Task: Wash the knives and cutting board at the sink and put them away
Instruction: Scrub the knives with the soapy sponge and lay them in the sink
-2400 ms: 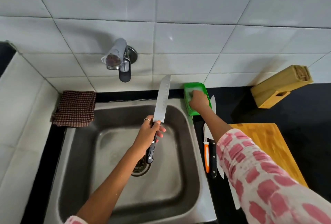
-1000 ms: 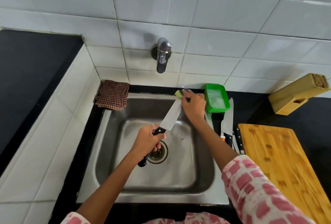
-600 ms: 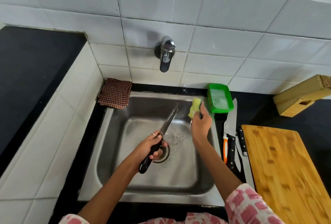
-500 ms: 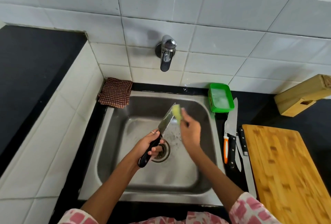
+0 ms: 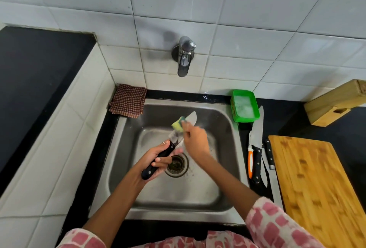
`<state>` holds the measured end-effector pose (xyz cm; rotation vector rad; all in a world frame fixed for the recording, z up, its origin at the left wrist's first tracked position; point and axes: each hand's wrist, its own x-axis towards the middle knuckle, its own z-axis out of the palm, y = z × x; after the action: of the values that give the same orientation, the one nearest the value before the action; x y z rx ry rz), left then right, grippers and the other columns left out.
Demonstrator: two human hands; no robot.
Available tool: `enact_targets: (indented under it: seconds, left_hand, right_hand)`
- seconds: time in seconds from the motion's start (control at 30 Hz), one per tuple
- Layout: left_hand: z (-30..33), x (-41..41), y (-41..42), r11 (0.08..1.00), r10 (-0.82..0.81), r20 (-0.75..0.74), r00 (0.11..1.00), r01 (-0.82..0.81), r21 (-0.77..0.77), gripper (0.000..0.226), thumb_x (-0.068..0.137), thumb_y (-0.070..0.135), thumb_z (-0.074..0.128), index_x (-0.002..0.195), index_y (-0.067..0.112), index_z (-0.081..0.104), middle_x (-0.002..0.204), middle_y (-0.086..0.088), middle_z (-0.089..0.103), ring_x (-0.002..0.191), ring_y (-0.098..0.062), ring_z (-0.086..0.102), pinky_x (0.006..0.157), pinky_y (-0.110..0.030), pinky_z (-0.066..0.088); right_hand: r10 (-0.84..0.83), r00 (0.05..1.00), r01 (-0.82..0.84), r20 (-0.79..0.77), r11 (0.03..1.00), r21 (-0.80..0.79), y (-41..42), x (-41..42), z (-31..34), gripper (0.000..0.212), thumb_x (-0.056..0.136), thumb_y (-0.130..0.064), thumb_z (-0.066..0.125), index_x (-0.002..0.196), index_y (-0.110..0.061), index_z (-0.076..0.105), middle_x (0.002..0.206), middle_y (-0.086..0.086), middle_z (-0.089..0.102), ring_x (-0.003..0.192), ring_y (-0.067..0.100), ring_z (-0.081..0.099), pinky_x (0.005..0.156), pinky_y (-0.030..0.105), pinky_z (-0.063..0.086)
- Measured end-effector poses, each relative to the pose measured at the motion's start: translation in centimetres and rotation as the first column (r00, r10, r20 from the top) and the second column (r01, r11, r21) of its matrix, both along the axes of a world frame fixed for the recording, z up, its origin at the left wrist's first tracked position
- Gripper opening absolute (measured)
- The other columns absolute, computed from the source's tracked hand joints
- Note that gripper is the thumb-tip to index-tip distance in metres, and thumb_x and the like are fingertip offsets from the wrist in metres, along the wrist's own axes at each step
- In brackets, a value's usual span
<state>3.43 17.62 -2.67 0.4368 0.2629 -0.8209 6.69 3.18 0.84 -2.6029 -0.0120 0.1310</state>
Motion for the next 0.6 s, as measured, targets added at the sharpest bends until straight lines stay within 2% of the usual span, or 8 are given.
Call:
enact_targets:
  seconds: [0.1,0.17,0.2,0.27,0.33,0.4,0.5,0.6]
  left_hand:
    - [0.2,-0.3,0.0,0.998,0.017,-0.038,0.999,-0.014,0.063,0.080,0.063,0.011,0.083,0.132,0.011,0.042,0.129,-0.034,0.048,0.062,-0.027,0.069,0.041,-0.024,0.054]
    - [0.8,-0.9,-0.6,0.991,0.034,0.006,0.999,-0.035,0.130,0.077,0.063,0.014,0.083,0.129,0.009,0.044,0.125,-0.029,0.055,0.096,-0.041,0.065,0.061,-0.045,0.059]
    - [1.0,-1.2,-1.1,0.981,0.047,0.034,0.998,-0.052,0.187,0.059,0.072,0.018,0.076,0.123,0.007,0.048,0.118,-0.023,0.061,0.100,-0.037,0.064,0.066,-0.050,0.058]
    - [1.0,-1.5,-1.9,0.951,0.132,0.035,0.991,-0.137,0.276,0.022,0.088,0.019,0.050,0.105,0.008,0.057,0.093,-0.015,0.071,0.083,-0.024,0.069,0.065,-0.040,0.059]
    - [0.9,-1.8,-2.6,0.937,0.201,0.004,0.980,-0.193,0.291,0.033,0.095,0.025,0.036,0.097,0.007,0.063,0.093,-0.018,0.068,0.084,-0.025,0.068,0.079,-0.036,0.054]
    - [1.2,-2.0,-3.4,0.923,0.177,0.010,0.984,-0.169,0.345,0.061,0.099,0.043,0.022,0.088,0.009,0.072,0.092,-0.015,0.070,0.089,-0.022,0.066,0.089,-0.033,0.048]
    - [1.6,-1.3,-4.0,0.887,0.206,0.057,0.977,-0.211,0.410,0.056,0.100,0.023,0.029,0.058,0.015,0.066,0.058,-0.002,0.065,0.054,-0.010,0.063,0.055,-0.019,0.051]
    - [1.5,-0.1,-3.4,0.906,0.216,0.054,0.975,-0.221,0.362,0.051,0.100,0.042,0.018,0.112,0.010,0.056,0.119,-0.012,0.060,0.113,-0.027,0.055,0.095,-0.040,0.043]
  right_hand:
    - [-0.080,0.996,0.080,-0.048,0.997,0.007,-0.8,1.0,1.2,0.035,0.098,-0.009,0.036,0.128,-0.009,0.054,0.101,0.016,0.068,0.079,0.023,0.062,0.067,0.027,0.048]
    - [0.010,0.998,-0.008,-0.069,1.000,0.027,0.1,-0.7,2.4,0.038,0.097,-0.007,0.036,0.130,-0.011,0.053,0.100,0.015,0.069,0.071,0.017,0.057,0.058,0.020,0.043]
    - [0.064,0.994,-0.061,-0.089,0.998,0.030,0.7,-1.8,2.7,0.038,0.097,-0.007,0.035,0.130,-0.012,0.054,0.100,0.014,0.069,0.072,0.019,0.059,0.058,0.021,0.040]
    - [0.129,0.981,-0.135,-0.145,0.990,-0.033,2.2,-4.5,2.9,0.038,0.099,-0.009,0.032,0.131,-0.012,0.051,0.108,0.017,0.065,0.089,0.028,0.064,0.070,0.032,0.046]
    - [0.116,0.981,-0.130,-0.157,0.988,-0.084,3.6,-7.5,2.8,0.039,0.098,-0.007,0.029,0.135,-0.007,0.044,0.124,0.026,0.053,0.111,0.038,0.055,0.087,0.040,0.046]
    - [0.077,0.984,-0.071,-0.160,0.997,0.042,4.3,-8.9,2.9,0.040,0.096,-0.004,0.030,0.135,0.001,0.041,0.135,0.032,0.040,0.125,0.044,0.041,0.101,0.047,0.040]
    - [-0.073,0.989,0.087,-0.127,0.990,0.111,3.8,-6.9,2.9,0.038,0.095,-0.004,0.034,0.130,-0.005,0.050,0.122,0.026,0.055,0.112,0.039,0.054,0.094,0.043,0.045]
    - [-0.073,0.988,0.090,-0.137,0.988,0.126,4.3,-8.3,3.7,0.045,0.093,-0.001,0.034,0.133,-0.013,0.049,0.114,0.024,0.062,0.102,0.035,0.061,0.080,0.034,0.047]
